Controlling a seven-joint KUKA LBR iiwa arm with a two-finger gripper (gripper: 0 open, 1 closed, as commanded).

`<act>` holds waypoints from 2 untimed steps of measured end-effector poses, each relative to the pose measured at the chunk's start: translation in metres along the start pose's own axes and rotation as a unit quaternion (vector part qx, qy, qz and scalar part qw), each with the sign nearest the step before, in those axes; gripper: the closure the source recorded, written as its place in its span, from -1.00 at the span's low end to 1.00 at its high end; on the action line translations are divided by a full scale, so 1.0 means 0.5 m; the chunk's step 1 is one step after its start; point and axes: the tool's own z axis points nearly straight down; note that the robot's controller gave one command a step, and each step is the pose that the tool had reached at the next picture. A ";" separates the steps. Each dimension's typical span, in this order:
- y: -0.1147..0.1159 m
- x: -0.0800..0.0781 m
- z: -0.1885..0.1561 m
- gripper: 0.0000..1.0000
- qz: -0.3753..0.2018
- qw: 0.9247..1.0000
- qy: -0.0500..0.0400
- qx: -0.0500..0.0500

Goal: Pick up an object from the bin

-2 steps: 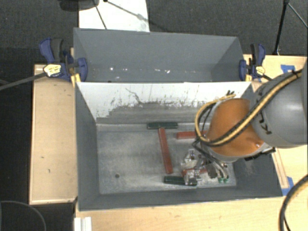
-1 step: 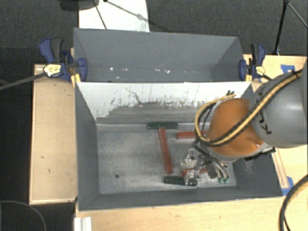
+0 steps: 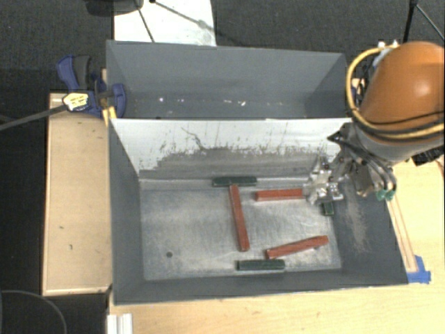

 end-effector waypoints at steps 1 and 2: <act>-0.015 -0.019 -0.121 1.00 -0.006 1.000 -0.001 0.000; -0.004 -0.024 -0.102 1.00 -0.017 1.000 -0.009 0.002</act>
Offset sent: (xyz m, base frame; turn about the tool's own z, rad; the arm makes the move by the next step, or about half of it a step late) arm 0.0049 0.0230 -0.1168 -0.1155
